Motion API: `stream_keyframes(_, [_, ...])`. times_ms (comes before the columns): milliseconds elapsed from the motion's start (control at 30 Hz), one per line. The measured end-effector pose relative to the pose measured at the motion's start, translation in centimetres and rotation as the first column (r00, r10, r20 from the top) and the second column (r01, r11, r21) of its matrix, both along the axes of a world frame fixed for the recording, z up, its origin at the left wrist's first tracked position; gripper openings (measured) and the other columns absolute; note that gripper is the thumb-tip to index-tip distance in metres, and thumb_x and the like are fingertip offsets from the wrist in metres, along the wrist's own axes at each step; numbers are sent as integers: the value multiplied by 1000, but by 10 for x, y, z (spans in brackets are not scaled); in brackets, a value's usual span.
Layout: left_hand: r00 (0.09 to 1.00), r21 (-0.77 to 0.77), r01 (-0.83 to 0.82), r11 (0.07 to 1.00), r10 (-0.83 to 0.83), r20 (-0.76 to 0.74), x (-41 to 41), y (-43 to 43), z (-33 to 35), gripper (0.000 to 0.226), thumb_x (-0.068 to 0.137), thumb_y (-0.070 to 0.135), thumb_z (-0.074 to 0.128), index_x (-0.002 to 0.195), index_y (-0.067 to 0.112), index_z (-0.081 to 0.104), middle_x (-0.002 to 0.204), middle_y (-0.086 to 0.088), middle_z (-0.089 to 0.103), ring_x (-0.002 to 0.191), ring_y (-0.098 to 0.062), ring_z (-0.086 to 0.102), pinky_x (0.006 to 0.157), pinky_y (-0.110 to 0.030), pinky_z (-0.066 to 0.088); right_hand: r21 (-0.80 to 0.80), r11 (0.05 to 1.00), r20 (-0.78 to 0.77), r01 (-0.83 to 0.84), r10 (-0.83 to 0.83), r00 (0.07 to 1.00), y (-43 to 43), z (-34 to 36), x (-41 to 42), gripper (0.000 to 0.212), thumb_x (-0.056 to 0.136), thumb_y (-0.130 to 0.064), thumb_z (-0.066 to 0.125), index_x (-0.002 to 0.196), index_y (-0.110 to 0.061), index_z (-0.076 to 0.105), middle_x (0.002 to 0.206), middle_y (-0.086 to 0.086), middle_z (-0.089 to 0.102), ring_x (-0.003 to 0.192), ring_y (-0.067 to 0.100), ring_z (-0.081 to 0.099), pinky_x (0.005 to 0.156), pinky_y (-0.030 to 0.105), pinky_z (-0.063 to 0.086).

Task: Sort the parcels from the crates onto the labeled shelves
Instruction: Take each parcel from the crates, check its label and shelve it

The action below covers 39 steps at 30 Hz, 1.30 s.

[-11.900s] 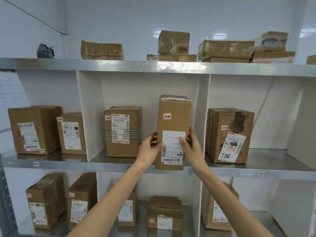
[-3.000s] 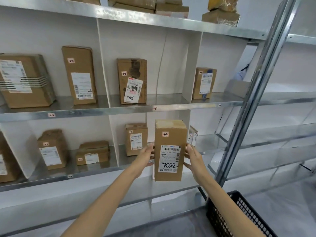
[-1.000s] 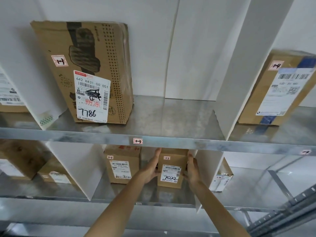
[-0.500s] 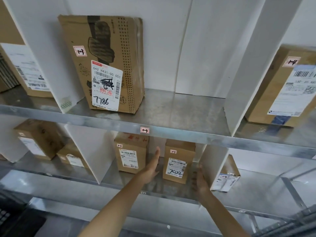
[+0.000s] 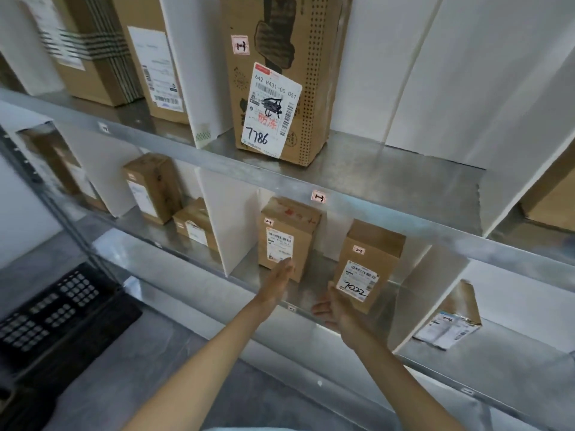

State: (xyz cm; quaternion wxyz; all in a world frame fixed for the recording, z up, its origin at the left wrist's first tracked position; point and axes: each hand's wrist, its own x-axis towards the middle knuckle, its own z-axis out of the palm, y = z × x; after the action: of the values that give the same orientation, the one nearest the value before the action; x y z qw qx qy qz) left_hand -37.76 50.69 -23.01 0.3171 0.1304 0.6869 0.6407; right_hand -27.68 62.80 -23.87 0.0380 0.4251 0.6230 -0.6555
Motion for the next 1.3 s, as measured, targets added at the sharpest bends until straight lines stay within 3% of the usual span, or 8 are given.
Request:
stream_keyframes(67, [991,44,-67,997,71,-115,-5,-32,5,44,96,43,41,138,31,40,140,13,47,129,-6,44,110,-24,35,-5,994,8,-107,107,994,-23,3,-15,57,99,-51,28,88,-8,65,81,7,70,77,20,66,86,36,46])
stream_keyframes(133, [967,50,-157,986,163,-194,-13,-68,12,40,97,39,43,135,31,45,133,17,53,122,-3,49,101,-14,38,7,980,9,-200,199,980,-49,5,-30,48,101,-44,30,85,-11,62,80,6,70,75,19,65,78,32,44])
stream_keyframes(300, [854,39,-486,873,483,-192,-37,-182,25,26,99,19,44,120,12,57,110,-5,66,115,-25,57,105,-38,40,33,922,8,-385,385,923,-140,10,-77,40,102,-35,32,85,-11,59,85,10,69,75,21,63,78,31,40])
stream_keyframes(567, [605,47,-777,628,764,-223,-28,-407,39,17,98,14,44,105,17,59,96,1,68,104,-17,60,87,-19,43,-22,705,-45,-708,707,706,-342,7,-128,38,102,-37,30,91,-10,56,74,7,63,64,18,59,61,24,40])
stream_keyframes(667, [468,11,-875,484,852,-235,-11,-480,36,16,98,15,44,103,18,59,97,0,67,105,-17,59,96,-30,40,-46,622,-78,-782,778,623,-411,9,-136,38,101,-39,34,82,-15,56,71,7,64,61,17,57,61,25,37])
stream_keyframes(867, [226,-26,-974,226,952,-204,36,-593,18,16,97,16,45,99,22,60,98,1,67,100,-15,60,80,-28,43,-26,451,-46,-892,891,452,-512,-2,-151,39,100,-40,37,87,-14,62,75,6,70,71,21,66,71,30,46])
stream_keyframes(1000, [57,-23,-998,53,977,-205,58,-646,7,16,96,10,45,98,16,60,92,-3,68,93,-15,60,84,-29,44,5,362,1,-932,932,362,-558,-10,-171,38,101,-39,36,94,-13,63,76,6,72,80,22,68,72,30,45])
stream_keyframes(1300, [-131,-86,-986,-145,979,-154,52,-724,-28,17,97,15,45,100,14,61,96,-2,68,98,-20,60,91,-35,43,-14,222,71,-975,973,220,-656,-25,-230,34,101,-33,37,95,-12,64,84,8,73,84,23,68,83,37,46])
